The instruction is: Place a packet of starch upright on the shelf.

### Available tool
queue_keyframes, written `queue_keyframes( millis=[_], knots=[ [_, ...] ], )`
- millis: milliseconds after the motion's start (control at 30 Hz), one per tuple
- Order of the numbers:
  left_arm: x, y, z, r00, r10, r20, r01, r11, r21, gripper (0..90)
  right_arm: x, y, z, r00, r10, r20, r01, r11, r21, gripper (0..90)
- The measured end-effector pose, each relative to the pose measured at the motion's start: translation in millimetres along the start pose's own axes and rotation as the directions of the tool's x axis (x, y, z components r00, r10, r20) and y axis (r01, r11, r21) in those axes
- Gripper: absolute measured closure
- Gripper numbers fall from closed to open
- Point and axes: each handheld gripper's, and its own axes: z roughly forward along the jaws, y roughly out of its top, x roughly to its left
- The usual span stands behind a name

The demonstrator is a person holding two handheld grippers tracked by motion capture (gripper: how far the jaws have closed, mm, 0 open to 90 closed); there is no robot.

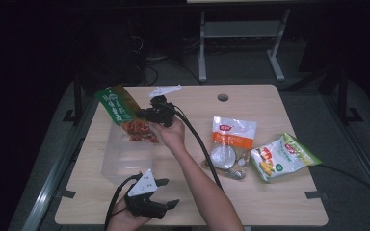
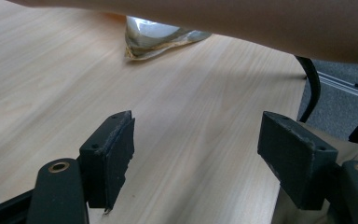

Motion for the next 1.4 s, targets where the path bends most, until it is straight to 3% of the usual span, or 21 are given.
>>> queue_keyframes(
  millis=[167, 200, 300, 333, 400, 467, 533, 567, 600, 633, 667, 733, 767, 800, 833, 933, 967, 1000, 1033, 1167, 1400],
  knots=[
    [2.9, -1.7, -0.7, 0.9997, -0.024, -0.006, 0.024, 0.9997, -0.005, 26.5, -0.2, -0.4, -9.8, 0.9993, -0.033, 0.015, 0.033, 0.998, 0.054, 89.1],
    [3.6, -1.5, -1.3, 0.9998, -0.021, -0.008, 0.021, 0.9998, -0.006, 26.5, 0.5, 2.2, -12.3, 0.997, -0.07, 0.031, 0.067, 0.993, 0.093, 85.2],
    [5.5, -1.1, -2.2, 0.9998, -0.017, -0.011, 0.017, 0.9998, -0.008, 26.5, 0.1, 6.1, -11.7, 0.9945, -0.096, 0.043, 0.089, 0.986, 0.143, 80.1],
    [6.1, -1.0, -2.2, 0.9998, -0.016, -0.012, 0.016, 0.9999, -0.007, 26.5, -2.3, 12.1, -7.1, 0.9933, -0.108, 0.043, 0.096, 0.973, 0.209, 75.0],
    [7.2, -1.2, -2.0, 0.9998, -0.018, -0.013, 0.018, 0.9998, -0.007, 26.5, -5.3, 15.5, -3.2, 0.9947, -0.1, 0.023, 0.092, 0.966, 0.241, 73.3],
    [8.1, -1.0, -2.8, 0.9997, -0.019, -0.014, 0.018, 0.9998, -0.008, 26.4, -14.9, 26.6, 12.0, 0.9967, -0.08, -0.015, 0.08, 0.93, 0.36, 69.8],
    [8.5, -0.9, -3.3, 0.9997, -0.018, -0.014, 0.018, 0.9998, -0.009, 26.4, -16.4, 28.5, 14.7, 0.9961, -0.087, -0.014, 0.086, 0.924, 0.372, 70.2],
    [8.5, -0.8, -3.5, 0.9997, -0.019, -0.014, 0.018, 0.9998, -0.01, 26.5, -18.3, 30.5, 18.6, 0.9964, -0.081, -0.024, 0.084, 0.916, 0.392, 71.7],
    [8.6, -0.7, -3.5, 0.9998, -0.018, -0.013, 0.018, 0.9998, -0.009, 26.5, -21.1, 31.9, 26.7, 0.9956, -0.091, -0.022, 0.091, 0.894, 0.438, 78.3],
    [8.6, -0.7, -3.5, 0.9998, -0.018, -0.013, 0.018, 0.9998, -0.009, 26.4, -21.1, 31.9, 26.7, 0.9956, -0.091, -0.022, 0.091, 0.894, 0.438, 78.3],
    [8.5, -0.7, -3.4, 0.9998, -0.017, -0.012, 0.017, 0.9998, -0.009, 26.4, -22.0, 30.9, 30.8, 0.9963, -0.084, -0.018, 0.082, 0.879, 0.469, 87.5],
    [8.0, -0.6, -3.7, 0.9999, -0.01, -0.012, 0.01, 0.9999, -0.009, 26.5, -22.0, 30.1, 31.3, 0.997, -0.076, -0.018, 0.075, 0.88, 0.469, 89.2],
    [7.5, -0.7, -4.0, 0.9999, -0.01, -0.012, 0.01, 0.9999, -0.009, 26.5, -22.0, 29.1, 31.1, 0.9979, -0.058, -0.029, 0.065, 0.885, 0.461, 89.5],
    [7.4, -0.7, -4.4, 0.9999, -0.007, -0.013, 0.007, 0.9999, -0.008, 26.5, -18.1, 28.9, 28.2, 0.9966, -0.073, -0.038, 0.082, 0.898, 0.431, 89.7],
    [7.3, -0.8, -4.6, 0.9999, -0.006, -0.014, 0.006, 0.9999, -0.008, 26.5, -18.1, 28.9, 28.2, 0.9966, -0.073, -0.038, 0.082, 0.898, 0.431, 89.7],
    [7.6, -0.8, -5.3, 0.9998, -0.007, -0.016, 0.007, 0.9999, -0.009, 26.4, -6.6, 29.4, 22.0, 0.9954, -0.09, -0.032, 0.095, 0.914, 0.395, 89.8],
    [7.6, -0.8, -5.2, 0.9998, -0.008, -0.016, 0.008, 0.9999, -0.01, 26.4, -0.5, 29.8, 18.6, 0.9953, -0.092, -0.029, 0.096, 0.925, 0.366, 89.8],
    [7.4, -0.7, -5.1, 0.9998, -0.009, -0.017, 0.008, 0.9999, -0.011, 26.3, 4.9, 29.5, 12.8, 0.9967, -0.08, -0.015, 0.081, 0.951, 0.297, 89.9],
    [7.3, -0.5, -5.1, 0.9999, -0.007, -0.016, 0.007, 0.9999, -0.009, 26.3, 4.9, 29.5, 12.8, 0.9967, -0.08, -0.015, 0.081, 0.951, 0.297, 89.9],
    [4.9, -0.7, -4.3, 0.9999, -0.004, -0.011, 0.004, 1.0, -0.008, 26.3, 1.5, 17.6, 7.1, 0.9999, -0.008, -0.012, 0.01, 0.989, 0.148, 89.8],
    [3.9, -1.3, -4.1, 0.9999, -0.008, -0.008, 0.008, 1.0, -0.003, 26.3, -10.9, -5.6, 12.1, 0.9988, 0.05, -0.004, -0.049, 0.996, 0.079, 89.9]
  ],
)
